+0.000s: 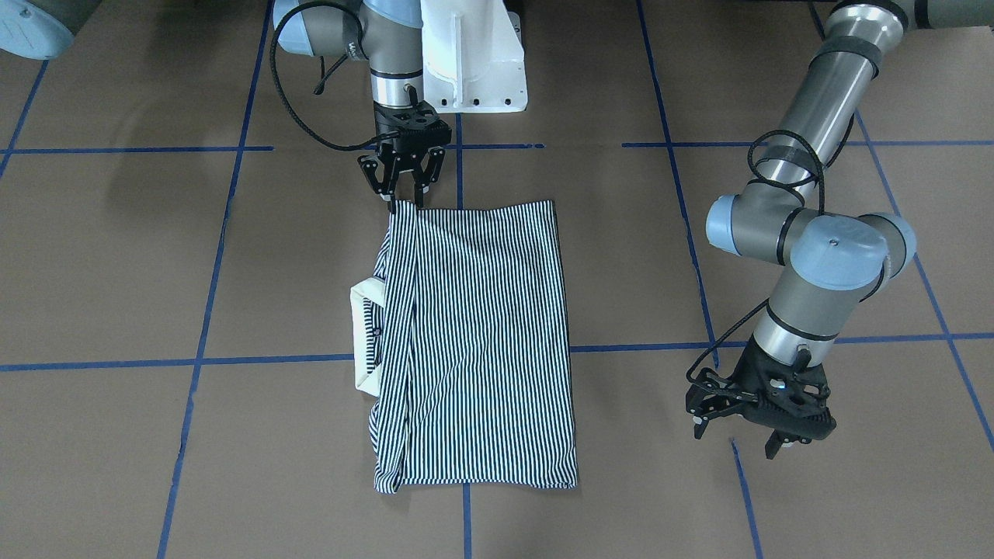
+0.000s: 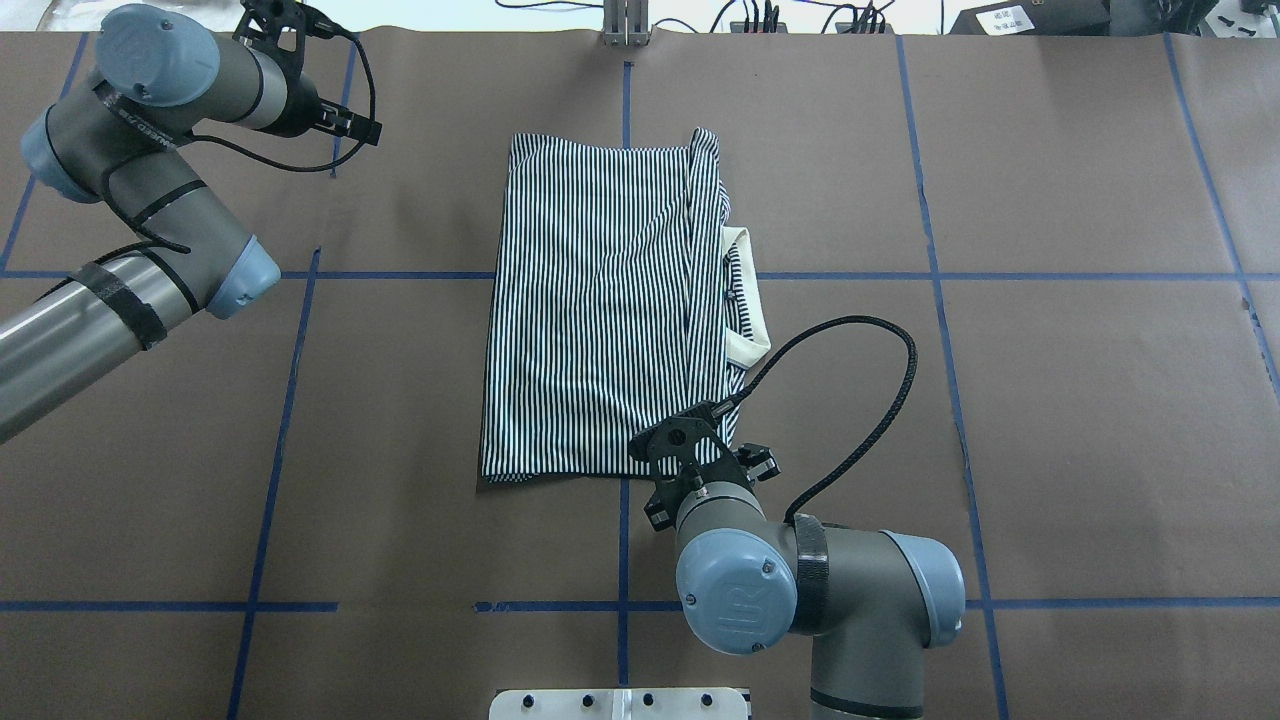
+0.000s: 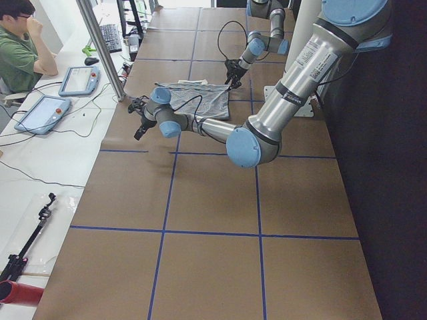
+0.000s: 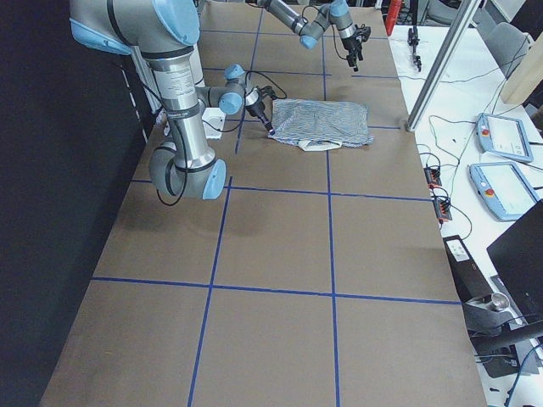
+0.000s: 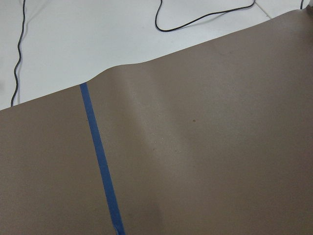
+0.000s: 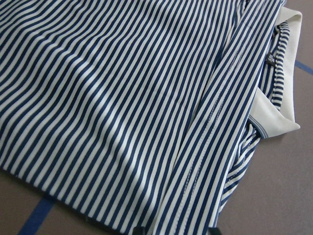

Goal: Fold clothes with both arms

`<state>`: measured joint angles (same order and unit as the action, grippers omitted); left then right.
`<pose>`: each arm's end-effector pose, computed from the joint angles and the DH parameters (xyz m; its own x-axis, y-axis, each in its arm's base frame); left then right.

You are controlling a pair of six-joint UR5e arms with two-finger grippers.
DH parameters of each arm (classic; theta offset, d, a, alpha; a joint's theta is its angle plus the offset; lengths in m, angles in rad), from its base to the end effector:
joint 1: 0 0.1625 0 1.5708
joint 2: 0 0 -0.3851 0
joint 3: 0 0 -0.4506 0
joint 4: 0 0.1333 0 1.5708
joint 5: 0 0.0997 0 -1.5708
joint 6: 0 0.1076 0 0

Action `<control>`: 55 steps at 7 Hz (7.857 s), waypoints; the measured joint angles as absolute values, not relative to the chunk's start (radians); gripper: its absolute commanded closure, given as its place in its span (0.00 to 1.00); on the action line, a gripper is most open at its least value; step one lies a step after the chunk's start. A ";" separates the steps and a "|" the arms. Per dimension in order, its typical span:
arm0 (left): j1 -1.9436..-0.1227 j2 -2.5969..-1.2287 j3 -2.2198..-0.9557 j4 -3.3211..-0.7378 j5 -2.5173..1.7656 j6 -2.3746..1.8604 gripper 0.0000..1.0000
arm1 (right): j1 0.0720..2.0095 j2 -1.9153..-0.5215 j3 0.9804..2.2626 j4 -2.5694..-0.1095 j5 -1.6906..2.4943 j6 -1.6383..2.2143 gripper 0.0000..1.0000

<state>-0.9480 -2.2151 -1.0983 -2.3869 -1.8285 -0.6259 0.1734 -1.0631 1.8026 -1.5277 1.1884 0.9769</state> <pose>0.3906 -0.7254 0.3674 0.7240 0.3353 -0.6028 0.1272 0.7940 0.5944 -0.6214 -0.2849 0.1958 0.8135 -0.3846 0.4363 0.0434 0.7882 0.6139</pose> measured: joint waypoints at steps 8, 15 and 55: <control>-0.945 -2.210 -1.119 -2.387 -1.829 -0.627 0.00 | 0.170 -1.065 1.792 -1.527 1.162 0.914 1.00; -0.937 -2.209 -1.124 -2.387 -1.828 -0.627 0.00 | 0.185 -1.229 1.900 -1.517 1.164 1.014 0.67; -0.309 -1.991 -1.761 -2.013 -1.621 -1.505 0.58 | 0.546 -1.207 1.957 -1.315 1.629 1.285 0.00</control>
